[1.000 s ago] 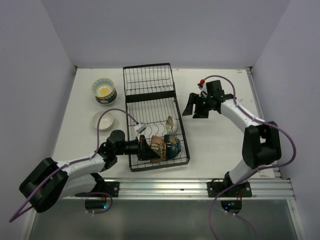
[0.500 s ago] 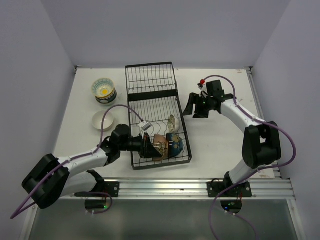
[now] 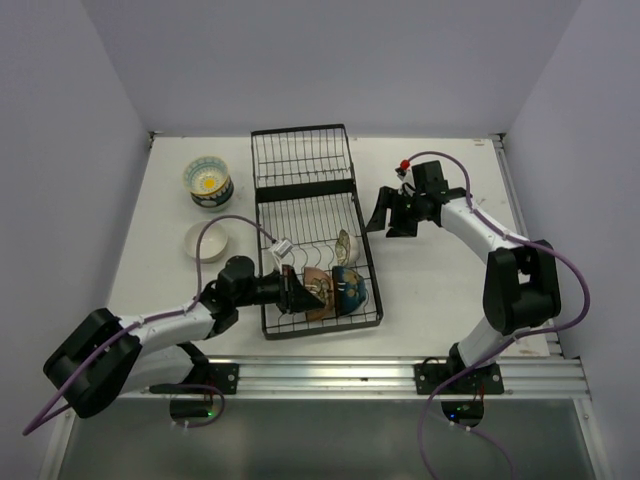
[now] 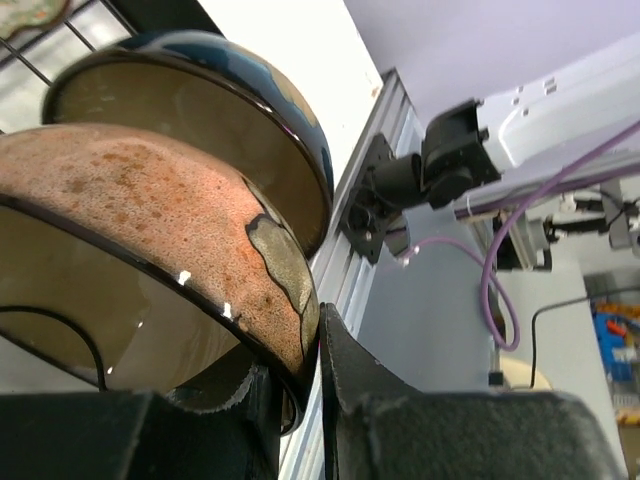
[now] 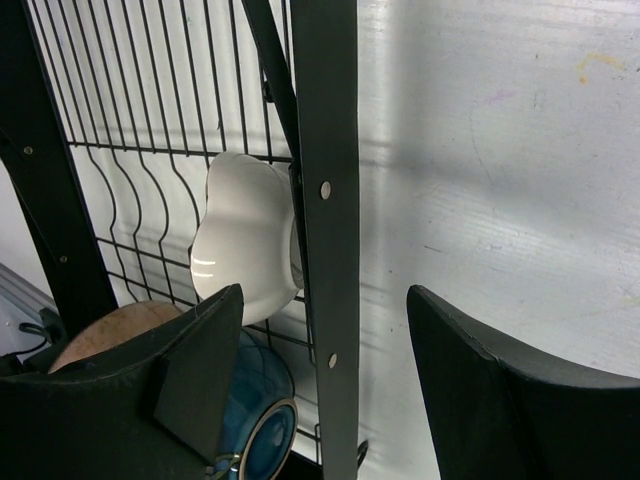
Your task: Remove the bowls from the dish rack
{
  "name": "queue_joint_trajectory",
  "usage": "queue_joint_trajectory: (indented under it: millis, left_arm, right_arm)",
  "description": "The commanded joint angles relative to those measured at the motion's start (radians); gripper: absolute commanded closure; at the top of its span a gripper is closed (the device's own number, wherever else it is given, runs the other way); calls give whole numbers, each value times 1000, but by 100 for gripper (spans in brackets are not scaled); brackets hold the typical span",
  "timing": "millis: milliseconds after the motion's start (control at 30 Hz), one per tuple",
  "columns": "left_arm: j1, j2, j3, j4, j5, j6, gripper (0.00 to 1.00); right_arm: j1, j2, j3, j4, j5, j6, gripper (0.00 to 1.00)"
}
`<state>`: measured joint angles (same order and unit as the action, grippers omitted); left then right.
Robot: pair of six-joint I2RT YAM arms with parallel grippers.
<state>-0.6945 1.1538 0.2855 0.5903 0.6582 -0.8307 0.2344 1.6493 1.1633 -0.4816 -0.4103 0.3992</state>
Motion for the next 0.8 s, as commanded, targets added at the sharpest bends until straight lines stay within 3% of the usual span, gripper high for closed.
queue_joint_trajectory:
  millis: [0,367,767]
  left_arm:
    - [-2,-17,-6,307,-87,-122,100]
    - [-2,-57,-83,431,-311,-356,100]
    - [-3,-75,-137,517,-457,-461,100]
  right_arm:
    - [-6,-5,19,18,-7,-11,30]
    - [-9,-11,15,18,-8,-11,30]
    - [-10,-8,12,15,-4,-13,30]
